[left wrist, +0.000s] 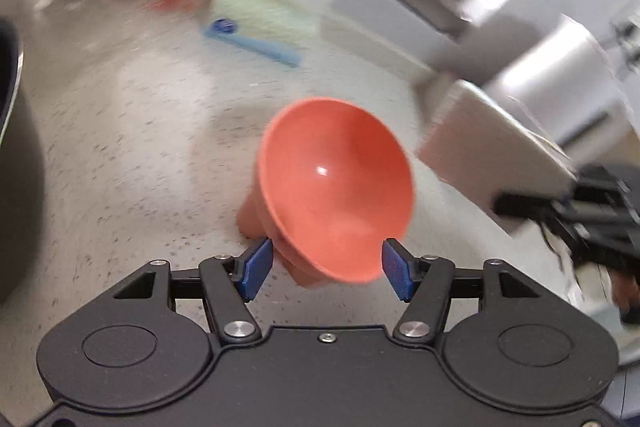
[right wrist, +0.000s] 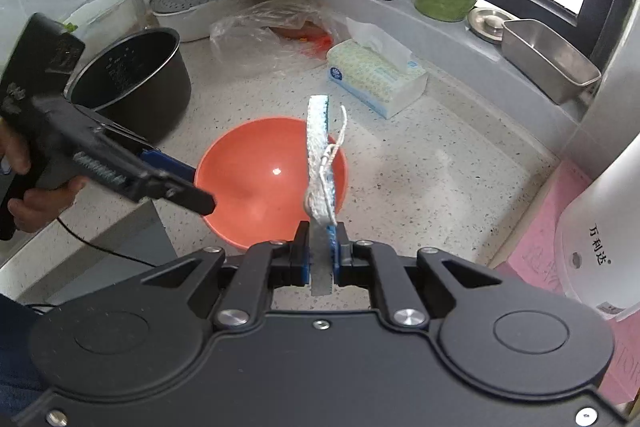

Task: Clean bowl
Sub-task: 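Lift the sponge out of the bowl with the right gripper while the left gripper turns the bowl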

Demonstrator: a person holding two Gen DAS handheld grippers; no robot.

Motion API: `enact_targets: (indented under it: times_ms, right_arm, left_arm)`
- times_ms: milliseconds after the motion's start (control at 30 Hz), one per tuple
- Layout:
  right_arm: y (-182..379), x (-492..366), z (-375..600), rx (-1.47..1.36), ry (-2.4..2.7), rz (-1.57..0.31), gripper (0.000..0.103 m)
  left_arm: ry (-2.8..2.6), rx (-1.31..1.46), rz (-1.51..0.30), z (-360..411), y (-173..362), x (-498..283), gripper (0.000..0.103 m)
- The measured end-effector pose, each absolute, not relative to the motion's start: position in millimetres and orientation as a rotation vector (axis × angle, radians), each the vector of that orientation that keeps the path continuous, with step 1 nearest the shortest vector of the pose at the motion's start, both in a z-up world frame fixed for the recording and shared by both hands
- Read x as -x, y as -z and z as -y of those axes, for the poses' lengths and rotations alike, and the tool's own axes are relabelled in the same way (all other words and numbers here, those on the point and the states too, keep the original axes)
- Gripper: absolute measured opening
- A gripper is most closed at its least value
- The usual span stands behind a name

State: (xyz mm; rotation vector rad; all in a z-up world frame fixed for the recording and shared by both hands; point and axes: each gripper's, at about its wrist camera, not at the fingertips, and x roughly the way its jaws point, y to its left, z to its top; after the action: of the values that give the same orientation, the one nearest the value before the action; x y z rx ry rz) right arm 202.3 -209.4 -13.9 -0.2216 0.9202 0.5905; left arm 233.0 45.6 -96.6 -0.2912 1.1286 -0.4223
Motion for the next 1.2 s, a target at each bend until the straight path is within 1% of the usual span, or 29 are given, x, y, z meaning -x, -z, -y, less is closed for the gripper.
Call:
enact_targets:
  times_ms: [167,233,367,433,567,733,800,1000,1200]
  right_arm:
    - [8.3,-195.2,216.3,0.206,-0.584,-0.896,0.011]
    - [7.9,-193.9,218.8,0.197,-0.579,-0.894,0.011]
    - [10.5,-189.3,223.5,0.184,-0.571,-0.898,0.011]
    - [14.1,-186.7,225.9,0.18,-0.564,-0.905,0.011]
    - [22.2,-181.5,228.0,0.182,-0.544,-0.915,0.011]
    - [29.9,-176.2,232.3,0.164,-0.511,-0.919,0.012]
    - [31.0,-175.0,234.5,0.146,-0.504,-0.919,0.012]
    - [35.5,-164.0,238.7,0.129,-0.485,-0.913,0.012]
    - [47.2,-153.5,250.2,0.091,-0.449,-0.944,0.012]
  left_arm:
    - [0.332,0.264,-1.181,-36.4,103.3,-248.8,0.057]
    - [0.326,0.245,-1.198,-32.3,108.5,-253.2,0.047]
    - [0.314,0.215,-1.238,-28.0,115.0,-254.0,0.037]
    - [0.295,0.215,-1.238,-30.0,118.4,-255.7,0.025]
    - [0.29,0.286,-1.24,-41.7,122.2,-260.6,0.021]
    - [0.279,0.338,-1.272,-47.0,125.8,-273.6,0.011]
    - [0.281,0.318,-1.298,-45.2,126.5,-281.1,0.008]
    - [0.332,0.085,-1.286,-17.1,112.6,-289.9,0.007]
    - [0.327,-0.022,-1.228,0.5,102.7,-277.2,0.007]
